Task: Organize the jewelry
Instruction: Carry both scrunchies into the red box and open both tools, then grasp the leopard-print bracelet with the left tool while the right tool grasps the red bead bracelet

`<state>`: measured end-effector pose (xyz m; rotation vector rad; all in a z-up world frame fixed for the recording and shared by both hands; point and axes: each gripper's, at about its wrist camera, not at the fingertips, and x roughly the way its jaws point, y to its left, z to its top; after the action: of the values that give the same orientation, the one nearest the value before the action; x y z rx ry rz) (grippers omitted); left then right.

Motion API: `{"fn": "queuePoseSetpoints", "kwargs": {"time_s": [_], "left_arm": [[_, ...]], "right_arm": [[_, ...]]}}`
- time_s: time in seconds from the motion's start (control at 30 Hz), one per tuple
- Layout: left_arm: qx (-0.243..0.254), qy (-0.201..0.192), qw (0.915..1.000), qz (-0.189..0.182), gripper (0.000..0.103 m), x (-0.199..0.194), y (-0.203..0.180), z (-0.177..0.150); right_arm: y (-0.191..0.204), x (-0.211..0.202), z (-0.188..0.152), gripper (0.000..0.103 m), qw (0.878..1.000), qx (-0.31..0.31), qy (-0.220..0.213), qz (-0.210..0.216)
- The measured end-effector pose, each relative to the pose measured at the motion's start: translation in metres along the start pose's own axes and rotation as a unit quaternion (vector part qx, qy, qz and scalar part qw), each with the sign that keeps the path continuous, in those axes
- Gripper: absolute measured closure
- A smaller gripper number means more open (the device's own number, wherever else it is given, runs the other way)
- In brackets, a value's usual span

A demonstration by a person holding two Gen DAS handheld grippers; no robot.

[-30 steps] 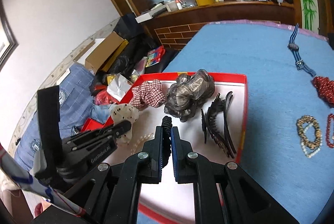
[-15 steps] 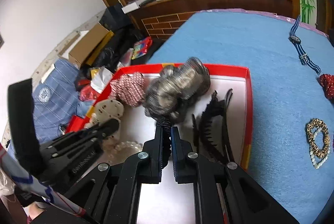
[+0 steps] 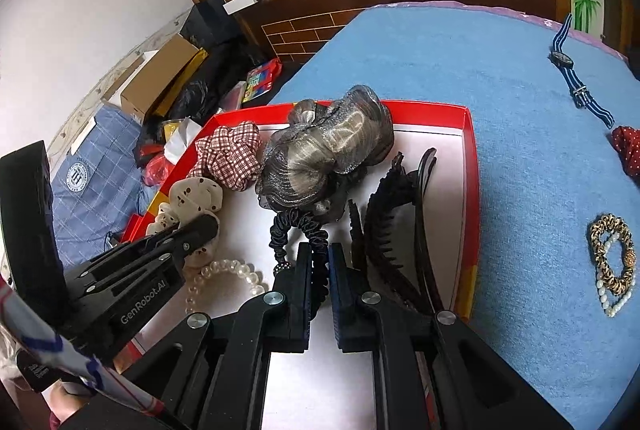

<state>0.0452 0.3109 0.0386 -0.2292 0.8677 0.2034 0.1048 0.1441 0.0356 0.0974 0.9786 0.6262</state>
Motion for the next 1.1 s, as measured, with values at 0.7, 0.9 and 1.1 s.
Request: {"fn": "queuePoseSetpoints", "kwargs": {"time_s": [0.7,0.9,1.1], "left_arm": [[-0.001,-0.054,0.9985,-0.004,0.058,-0.022,0.000,-0.001],[0.001,-0.076,0.9971,-0.002,0.053,-0.030,-0.002,-0.001],[-0.007,-0.088,0.9961,-0.004,0.052,-0.038,-0.003,0.001]], "right_arm": [[-0.015,-0.054,-0.003,0.079,0.998,0.033,-0.047,0.022],[-0.032,-0.075,-0.008,0.079,0.996,0.050,-0.064,0.023],[-0.055,-0.094,-0.016,0.079,0.994,0.075,-0.072,0.019]]}}
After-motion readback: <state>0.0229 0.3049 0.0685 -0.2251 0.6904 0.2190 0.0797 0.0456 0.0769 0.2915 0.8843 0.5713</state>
